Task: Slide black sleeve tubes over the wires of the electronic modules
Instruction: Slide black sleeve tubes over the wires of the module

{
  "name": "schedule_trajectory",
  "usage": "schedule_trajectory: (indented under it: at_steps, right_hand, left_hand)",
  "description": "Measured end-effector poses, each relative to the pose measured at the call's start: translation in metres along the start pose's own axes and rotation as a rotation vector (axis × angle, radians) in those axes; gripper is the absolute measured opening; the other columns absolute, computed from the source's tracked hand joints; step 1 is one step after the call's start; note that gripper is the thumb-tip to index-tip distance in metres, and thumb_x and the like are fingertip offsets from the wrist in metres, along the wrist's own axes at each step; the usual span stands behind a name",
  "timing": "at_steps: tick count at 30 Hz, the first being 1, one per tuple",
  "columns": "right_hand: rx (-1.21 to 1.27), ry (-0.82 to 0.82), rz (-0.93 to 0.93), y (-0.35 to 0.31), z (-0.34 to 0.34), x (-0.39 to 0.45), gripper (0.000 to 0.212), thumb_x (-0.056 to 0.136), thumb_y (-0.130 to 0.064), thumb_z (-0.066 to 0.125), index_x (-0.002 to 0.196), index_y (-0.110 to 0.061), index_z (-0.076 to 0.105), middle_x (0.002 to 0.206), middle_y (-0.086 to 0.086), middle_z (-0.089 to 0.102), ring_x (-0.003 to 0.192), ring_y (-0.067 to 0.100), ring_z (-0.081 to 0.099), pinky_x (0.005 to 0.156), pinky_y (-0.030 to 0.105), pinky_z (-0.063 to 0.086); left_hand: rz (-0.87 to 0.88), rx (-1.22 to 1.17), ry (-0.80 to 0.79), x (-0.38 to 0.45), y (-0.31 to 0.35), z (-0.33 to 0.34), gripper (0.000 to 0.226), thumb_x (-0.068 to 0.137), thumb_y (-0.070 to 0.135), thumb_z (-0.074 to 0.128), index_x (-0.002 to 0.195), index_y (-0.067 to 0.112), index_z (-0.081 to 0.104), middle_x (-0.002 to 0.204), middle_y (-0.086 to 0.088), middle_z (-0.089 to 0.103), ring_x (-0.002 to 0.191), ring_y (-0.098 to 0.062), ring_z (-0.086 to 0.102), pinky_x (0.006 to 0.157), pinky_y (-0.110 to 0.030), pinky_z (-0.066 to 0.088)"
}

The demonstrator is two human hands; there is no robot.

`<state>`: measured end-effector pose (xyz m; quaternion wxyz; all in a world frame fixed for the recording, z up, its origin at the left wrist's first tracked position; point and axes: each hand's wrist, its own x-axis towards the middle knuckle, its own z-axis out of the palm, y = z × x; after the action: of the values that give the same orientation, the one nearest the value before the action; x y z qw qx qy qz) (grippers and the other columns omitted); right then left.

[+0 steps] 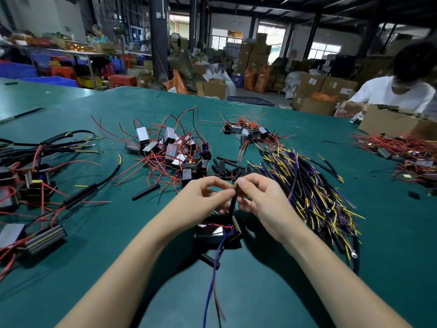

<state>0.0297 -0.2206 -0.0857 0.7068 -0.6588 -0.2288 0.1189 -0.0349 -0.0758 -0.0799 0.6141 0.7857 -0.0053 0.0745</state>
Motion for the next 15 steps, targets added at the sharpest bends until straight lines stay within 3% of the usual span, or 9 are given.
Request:
schedule_trajectory:
  at_steps: [6, 11, 15]
  right_hand:
    - [-0.018, -0.032, -0.03, -0.0065, -0.0019, -0.0002, 0.019, 0.093, -0.006, 0.056, 0.074, -0.007, 0.06, 0.056, -0.001, 0.051, 0.049, 0.007, 0.041, 0.047, 0.017, 0.034]
    - [0.022, 0.026, -0.008, -0.0039, -0.0021, -0.0002, 0.019, 0.092, -0.002, 0.056, 0.073, -0.004, 0.06, 0.061, 0.007, 0.048, 0.054, 0.01, 0.042, 0.047, 0.017, 0.034]
    - [0.022, 0.059, 0.017, -0.0017, 0.0003, -0.0001, 0.019, 0.092, -0.001, 0.055, 0.073, -0.003, 0.058, 0.065, 0.011, 0.046, 0.057, 0.013, 0.041, 0.048, 0.019, 0.031]
  left_hand:
    - [0.059, 0.111, 0.108, 0.0016, -0.0035, 0.0035, 0.02, 0.086, 0.026, 0.068, 0.076, 0.009, 0.065, 0.054, 0.005, 0.06, 0.043, 0.0, 0.051, 0.044, -0.01, 0.034]
    - [0.104, 0.22, 0.116, 0.0041, -0.0052, 0.0073, 0.017, 0.087, 0.021, 0.066, 0.074, 0.011, 0.062, 0.065, -0.011, 0.066, 0.052, -0.009, 0.056, 0.057, -0.021, 0.043]
    - [0.137, 0.306, 0.109, 0.0053, -0.0049, 0.0089, 0.016, 0.086, 0.019, 0.066, 0.073, 0.011, 0.061, 0.058, 0.002, 0.06, 0.049, -0.006, 0.05, 0.055, -0.019, 0.04]
